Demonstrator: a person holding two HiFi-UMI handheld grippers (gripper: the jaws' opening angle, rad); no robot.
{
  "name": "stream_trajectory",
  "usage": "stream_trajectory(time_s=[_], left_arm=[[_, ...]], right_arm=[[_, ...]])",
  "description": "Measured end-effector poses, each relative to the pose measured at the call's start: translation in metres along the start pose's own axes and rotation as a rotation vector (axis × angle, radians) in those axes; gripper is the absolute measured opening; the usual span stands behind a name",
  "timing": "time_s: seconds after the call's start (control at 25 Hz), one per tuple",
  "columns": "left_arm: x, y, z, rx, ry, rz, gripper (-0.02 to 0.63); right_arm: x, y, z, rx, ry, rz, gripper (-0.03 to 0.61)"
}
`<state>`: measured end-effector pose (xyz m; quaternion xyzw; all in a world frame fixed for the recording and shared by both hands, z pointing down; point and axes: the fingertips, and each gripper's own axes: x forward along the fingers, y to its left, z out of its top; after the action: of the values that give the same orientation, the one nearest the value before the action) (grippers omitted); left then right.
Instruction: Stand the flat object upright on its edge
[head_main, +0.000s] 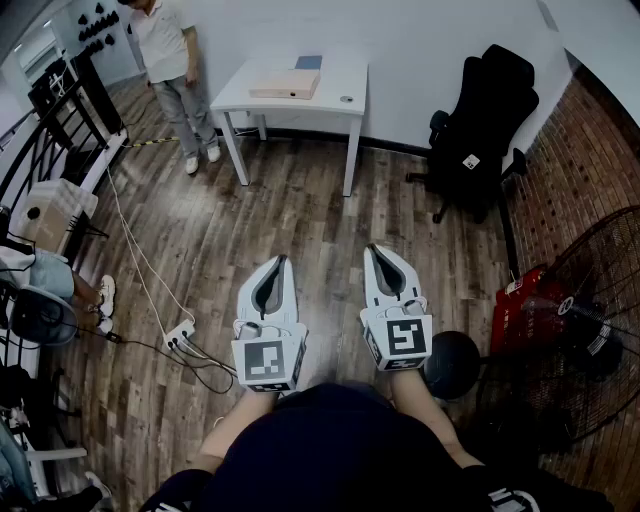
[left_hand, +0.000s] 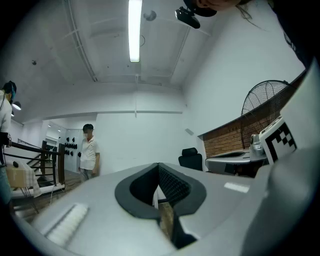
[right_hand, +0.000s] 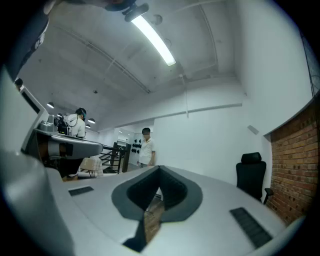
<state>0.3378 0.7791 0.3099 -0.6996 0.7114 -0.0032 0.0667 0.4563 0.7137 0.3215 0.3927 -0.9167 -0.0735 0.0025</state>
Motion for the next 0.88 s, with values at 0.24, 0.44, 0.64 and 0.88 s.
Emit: stream_trajectory(time_s=[0.24,0.44,0.64,0.88], left_arm=[[-0.001,0.016,-0.003,-0.006,-0.011,-0.006,0.011],[0.008,0.020,-0.006,-0.007,-0.012,-0.024,0.012],[0.030,0.031,-0.014,-0.027,-0.005,-0.056,0.037],[0.079,0.046,-0.030,-0.061,0.018,-0.054,0.092]], right_arm=[[0.008,0.014,0.000,-0.005,-0.005,-0.005,0.012],[0.018,0.012,-0.002,-0.002,-0.002,-0.018,0.014],[0.048,0.012,-0.010,0.003,0.013,0.008,0.015],[0.097,-0.011,-0.022,0.015,0.019,0.029,0.129]])
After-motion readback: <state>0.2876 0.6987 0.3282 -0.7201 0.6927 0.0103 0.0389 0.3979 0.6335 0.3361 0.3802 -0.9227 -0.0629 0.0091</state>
